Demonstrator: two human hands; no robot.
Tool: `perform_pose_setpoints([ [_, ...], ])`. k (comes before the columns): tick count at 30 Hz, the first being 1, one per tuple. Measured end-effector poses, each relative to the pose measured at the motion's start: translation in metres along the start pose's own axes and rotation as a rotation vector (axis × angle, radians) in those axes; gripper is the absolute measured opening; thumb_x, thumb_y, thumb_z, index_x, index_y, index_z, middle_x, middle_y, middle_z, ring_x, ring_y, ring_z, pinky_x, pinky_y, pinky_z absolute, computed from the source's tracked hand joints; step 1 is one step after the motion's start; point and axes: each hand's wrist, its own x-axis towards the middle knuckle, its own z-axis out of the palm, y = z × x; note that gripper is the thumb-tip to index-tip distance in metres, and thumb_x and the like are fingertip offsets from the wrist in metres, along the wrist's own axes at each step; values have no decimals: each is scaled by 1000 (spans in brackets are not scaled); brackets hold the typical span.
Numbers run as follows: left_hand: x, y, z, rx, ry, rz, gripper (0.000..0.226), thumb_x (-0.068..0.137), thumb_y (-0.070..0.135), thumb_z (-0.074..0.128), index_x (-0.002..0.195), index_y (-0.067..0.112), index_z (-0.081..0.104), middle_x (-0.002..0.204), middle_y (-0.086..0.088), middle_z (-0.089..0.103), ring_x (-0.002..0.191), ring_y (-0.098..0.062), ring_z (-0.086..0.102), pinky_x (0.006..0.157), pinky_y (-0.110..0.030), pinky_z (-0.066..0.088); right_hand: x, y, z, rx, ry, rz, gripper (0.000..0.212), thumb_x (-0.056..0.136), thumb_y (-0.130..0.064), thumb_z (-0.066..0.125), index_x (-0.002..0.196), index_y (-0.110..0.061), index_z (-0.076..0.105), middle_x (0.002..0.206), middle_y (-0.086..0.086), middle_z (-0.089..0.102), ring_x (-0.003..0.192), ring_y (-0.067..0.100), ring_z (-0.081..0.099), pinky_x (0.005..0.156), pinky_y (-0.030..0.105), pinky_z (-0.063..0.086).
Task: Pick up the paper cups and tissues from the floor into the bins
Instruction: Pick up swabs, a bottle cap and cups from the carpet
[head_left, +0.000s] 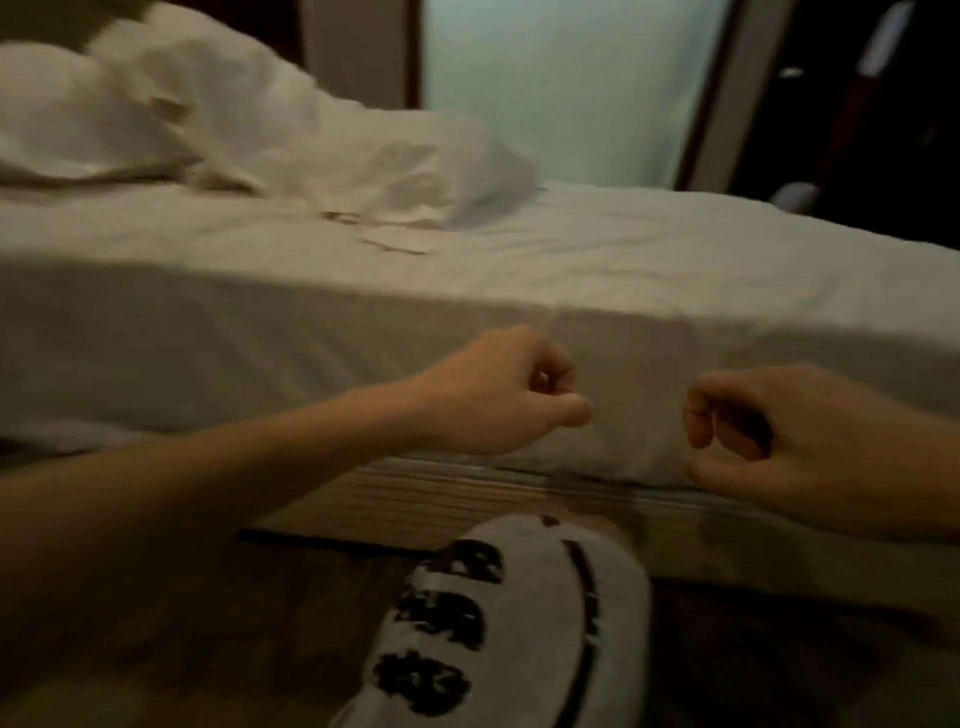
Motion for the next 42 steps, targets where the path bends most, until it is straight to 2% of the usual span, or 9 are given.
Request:
perform_pose_setpoints([
  [6, 109, 88, 221, -11, -411, 208, 36, 93, 38, 62, 61, 25, 52, 56, 13, 52, 55, 1, 49, 54, -24, 37, -158, 159, 36, -27, -149, 583, 14, 82, -46, 65, 84, -33, 60, 68, -15, 55, 63, -1, 53, 59, 18, 41],
  [11, 128, 132, 374, 146, -744, 328, 26, 95, 43, 57, 78, 23, 61, 75, 8, 62, 75, -13, 61, 63, -29, 44, -288, 241, 120, 209, -190, 1031, 15, 83, -43, 66, 91, -35, 56, 77, -14, 56, 68, -2, 50, 57, 21, 37],
  [18, 131, 162, 535, 141, -1010, 342, 11, 94, 40, 60, 87, 32, 59, 86, 11, 63, 80, -6, 62, 69, -28, 52, -422, 272, 223, 361, 179, 1505, 13, 88, -38, 66, 87, -33, 54, 93, -6, 63, 79, 5, 55, 65, 27, 45],
  [23, 120, 173, 622, 113, -1022, 296, 9, 92, 32, 63, 88, 25, 61, 93, -1, 68, 87, -17, 63, 75, -32, 49, -477, 285, 259, 439, 372, 1658, 44, 90, -30, 67, 130, -20, 54, 133, 3, 51, 118, 21, 52, 96, 35, 45],
  [28, 111, 177, 668, -47, -1054, 178, 21, 93, 31, 62, 112, 22, 61, 89, 10, 62, 84, -9, 60, 72, -25, 43, -501, 320, 279, 539, 430, 1737, 50, 94, -33, 61, 141, -31, 46, 158, 9, 16, 140, 30, 32, 112, 33, 28],
  [32, 116, 180, 683, -163, -1049, 142, 23, 94, 32, 61, 114, 19, 61, 89, 12, 65, 87, -6, 62, 77, -28, 50, -506, 372, 285, 547, 472, 1746, 60, 92, -45, 61, 146, -30, 41, 161, 8, 4, 147, 32, 18, 119, 40, 19],
  [35, 124, 181, 686, -207, -1032, 93, 24, 95, 30, 62, 115, 18, 62, 93, 7, 67, 88, -10, 64, 83, -33, 54, -507, 406, 290, 564, 499, 1781, 71, 89, -55, 61, 149, -25, 38, 161, 7, 17, 145, 31, 24, 119, 46, 24],
  [38, 132, 181, 688, -250, -971, 47, 19, 94, 27, 63, 110, 18, 64, 96, -2, 67, 86, -17, 65, 77, -33, 54, -504, 416, 295, 631, 594, 1756, 69, 88, -56, 60, 144, -17, 47, 146, 8, 47, 130, 25, 48, 108, 45, 42],
  [42, 138, 188, 688, -382, -852, -64, 10, 93, 27, 64, 101, 21, 64, 89, -2, 66, 81, -21, 67, 63, -35, 57, -491, 400, 299, 690, 780, 1695, 61, 92, -58, 52, 102, -1, 72, 100, 15, 73, 92, 28, 67, 87, 46, 54],
])
